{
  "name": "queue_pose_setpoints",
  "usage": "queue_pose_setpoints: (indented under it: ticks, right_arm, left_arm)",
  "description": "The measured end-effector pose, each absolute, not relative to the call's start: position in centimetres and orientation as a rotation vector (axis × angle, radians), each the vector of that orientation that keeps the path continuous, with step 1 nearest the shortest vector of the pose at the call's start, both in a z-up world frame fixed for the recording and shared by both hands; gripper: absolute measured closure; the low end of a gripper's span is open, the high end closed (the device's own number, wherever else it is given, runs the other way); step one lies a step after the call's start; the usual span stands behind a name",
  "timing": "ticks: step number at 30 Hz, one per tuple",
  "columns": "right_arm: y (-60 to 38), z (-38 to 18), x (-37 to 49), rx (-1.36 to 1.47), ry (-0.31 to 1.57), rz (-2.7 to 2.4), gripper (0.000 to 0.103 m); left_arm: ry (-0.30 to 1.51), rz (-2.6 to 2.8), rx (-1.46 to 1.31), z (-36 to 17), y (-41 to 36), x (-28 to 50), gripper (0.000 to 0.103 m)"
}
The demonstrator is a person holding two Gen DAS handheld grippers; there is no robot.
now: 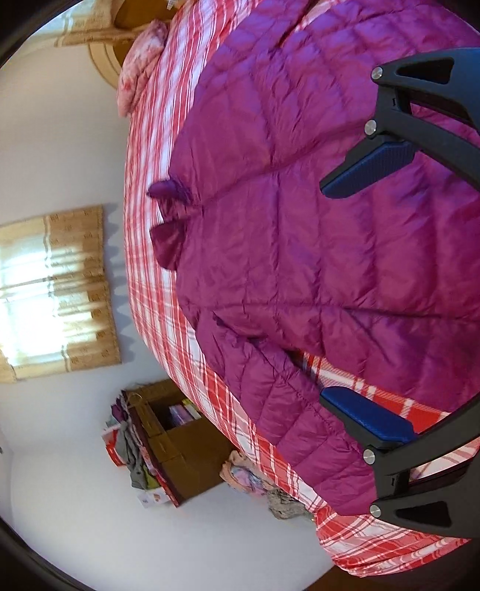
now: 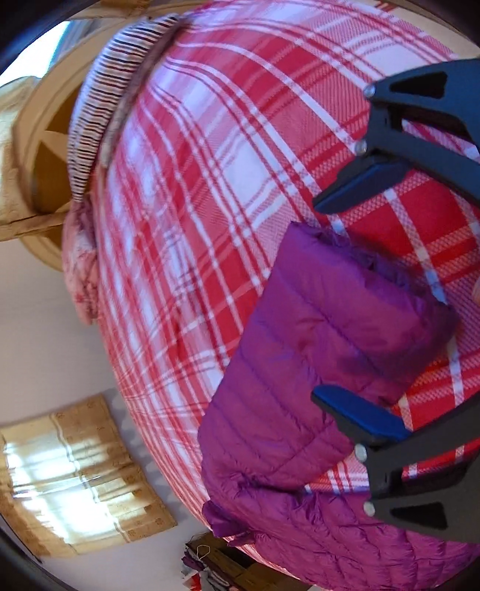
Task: Fold large clothes
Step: 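Grasp the jacket sleeve cuff with the right gripper and lift it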
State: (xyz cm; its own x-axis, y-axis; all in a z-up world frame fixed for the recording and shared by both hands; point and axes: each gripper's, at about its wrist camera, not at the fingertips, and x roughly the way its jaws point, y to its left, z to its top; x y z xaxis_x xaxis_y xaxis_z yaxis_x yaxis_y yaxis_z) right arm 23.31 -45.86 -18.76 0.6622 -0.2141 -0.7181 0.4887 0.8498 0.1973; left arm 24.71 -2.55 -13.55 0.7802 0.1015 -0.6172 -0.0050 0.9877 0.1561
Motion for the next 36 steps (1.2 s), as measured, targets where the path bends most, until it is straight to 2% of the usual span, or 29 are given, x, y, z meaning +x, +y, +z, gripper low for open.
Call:
queue_pose_setpoints:
  ticks: [3,8,11,17,23,30,36]
  right_arm:
    - [-45.8,-19.6,23.5,0.404,0.779,-0.392,0.034]
    - [-46.3,-20.1,23.2,0.408,0.763,-0.357,0.072]
    - [-47.6,-19.5,23.9,0.386,0.758,-0.361,0.084]
    - [-48.9,-16.5,26.1,0.283,0.703,-0.409,0.089]
    - [-46.1,-10.6,28.7,0.152,0.587,-0.386,0.09]
    - [-38.1,-6.2,31.9,-0.031,0.505,-0.275,0.09]
    - [-30.5,-6.3,34.1,-0.15,0.489,-0.159,0.09]
  left_arm:
    - [0.689,0.089,0.158,-14.5,-2.1,26.3,0.001]
    - [0.747,0.104,0.152,-16.4,-0.8,28.2,0.001]
    - [0.788,0.086,0.129,-16.8,0.7,29.2,0.001]
    - [0.74,0.125,0.123,-14.5,3.2,30.4,0.001]
    - [0.681,0.115,0.135,-12.2,3.7,30.8,0.001]
    - [0.648,0.14,0.159,-11.8,3.5,31.2,0.001]
    - [0.657,0.142,0.147,-12.5,4.6,31.3,0.001]
